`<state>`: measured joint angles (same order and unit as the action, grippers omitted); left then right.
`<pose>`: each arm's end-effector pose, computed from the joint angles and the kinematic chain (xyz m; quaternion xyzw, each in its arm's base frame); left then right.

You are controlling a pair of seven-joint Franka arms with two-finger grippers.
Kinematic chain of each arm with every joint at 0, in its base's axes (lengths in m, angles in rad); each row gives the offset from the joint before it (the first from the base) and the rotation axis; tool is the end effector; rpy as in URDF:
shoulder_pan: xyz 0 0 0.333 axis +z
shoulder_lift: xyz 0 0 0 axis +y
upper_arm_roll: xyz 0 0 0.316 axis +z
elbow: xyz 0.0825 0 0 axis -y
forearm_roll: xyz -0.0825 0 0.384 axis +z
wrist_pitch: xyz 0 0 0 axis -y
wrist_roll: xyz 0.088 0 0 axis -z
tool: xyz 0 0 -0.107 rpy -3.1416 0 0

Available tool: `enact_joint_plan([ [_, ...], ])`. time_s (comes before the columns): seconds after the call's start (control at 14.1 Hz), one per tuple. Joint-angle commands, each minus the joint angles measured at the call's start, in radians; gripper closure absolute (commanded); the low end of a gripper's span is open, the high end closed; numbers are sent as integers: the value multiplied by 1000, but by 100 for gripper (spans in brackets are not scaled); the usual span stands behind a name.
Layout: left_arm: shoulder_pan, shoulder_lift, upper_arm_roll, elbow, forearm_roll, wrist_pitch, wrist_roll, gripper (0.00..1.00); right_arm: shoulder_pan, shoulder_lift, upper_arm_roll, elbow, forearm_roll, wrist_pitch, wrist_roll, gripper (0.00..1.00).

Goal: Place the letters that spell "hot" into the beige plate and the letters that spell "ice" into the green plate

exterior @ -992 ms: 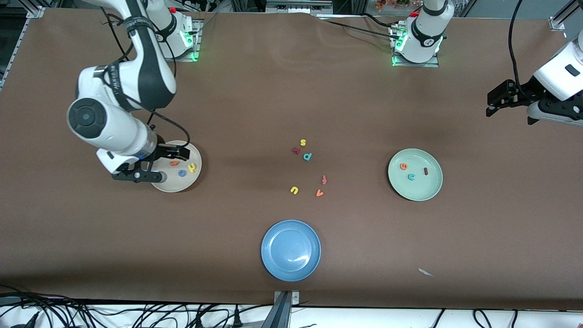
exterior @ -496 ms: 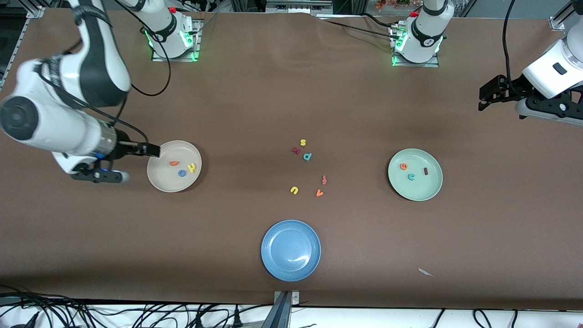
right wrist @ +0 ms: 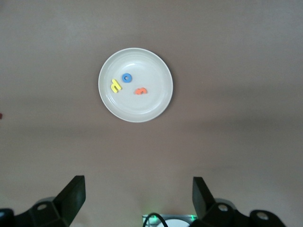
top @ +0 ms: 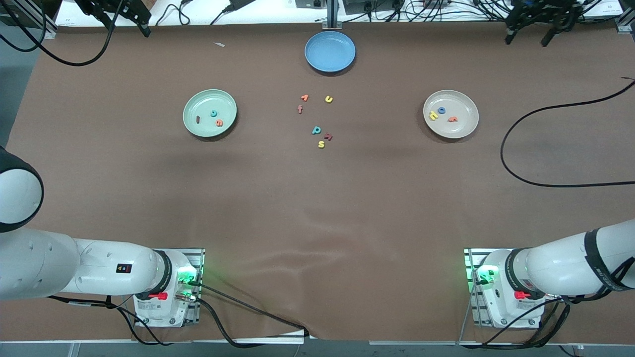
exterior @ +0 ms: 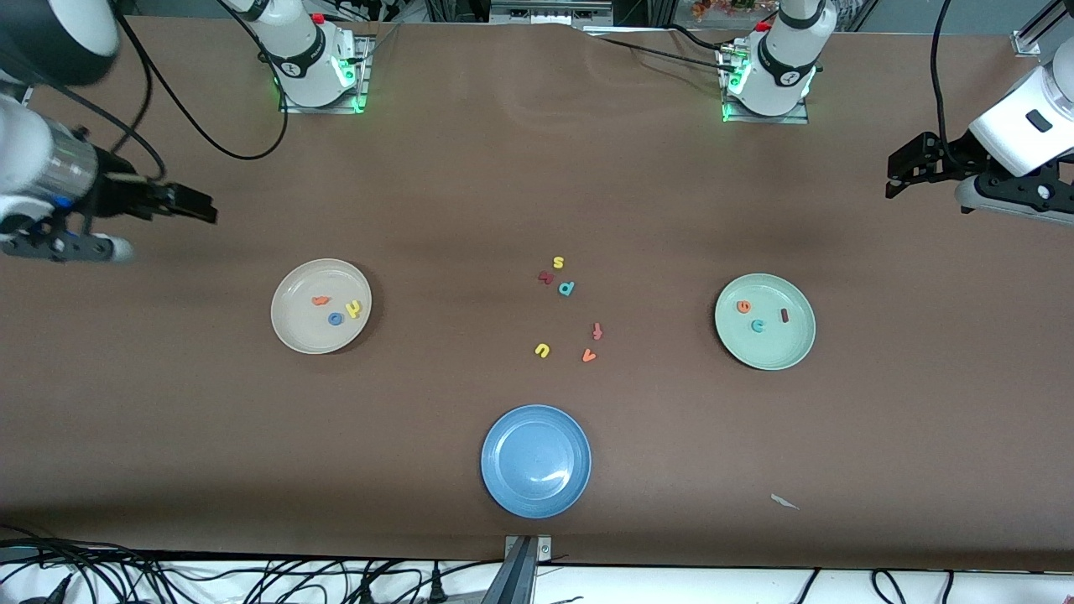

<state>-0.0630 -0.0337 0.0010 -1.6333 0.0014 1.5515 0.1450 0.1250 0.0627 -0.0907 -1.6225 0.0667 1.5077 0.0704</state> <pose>0.5397 -0.0333 0.6119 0.9944 -0.1033 -0.0241 0.0003 0.5601 0.0281 0.5608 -0.9954 0.0190 0.0899 0.0258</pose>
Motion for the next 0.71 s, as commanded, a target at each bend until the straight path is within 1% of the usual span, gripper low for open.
enact_joint_plan([
  [0.0, -9, -2, 1, 53, -15, -19, 8, 0, -59, -69, 48, -39, -21, -9, -72, 0],
  [0.07, -11, 0, 1, 53, -15, -18, 5, 0, -91, -86, 74, -51, -22, 2, -84, 0],
  [0.14, -11, 1, -7, 55, -15, -14, -4, 0, -105, -99, 86, -60, -22, 11, -86, 0],
  [0.5, -11, 3, -16, 46, -24, -19, 10, 0, -113, -121, 89, -88, -30, 49, -86, 0],
  [0.64, -9, 0, -36, 47, -14, -24, 7, 0, -114, -121, 91, -89, -28, 80, -87, 0],
])
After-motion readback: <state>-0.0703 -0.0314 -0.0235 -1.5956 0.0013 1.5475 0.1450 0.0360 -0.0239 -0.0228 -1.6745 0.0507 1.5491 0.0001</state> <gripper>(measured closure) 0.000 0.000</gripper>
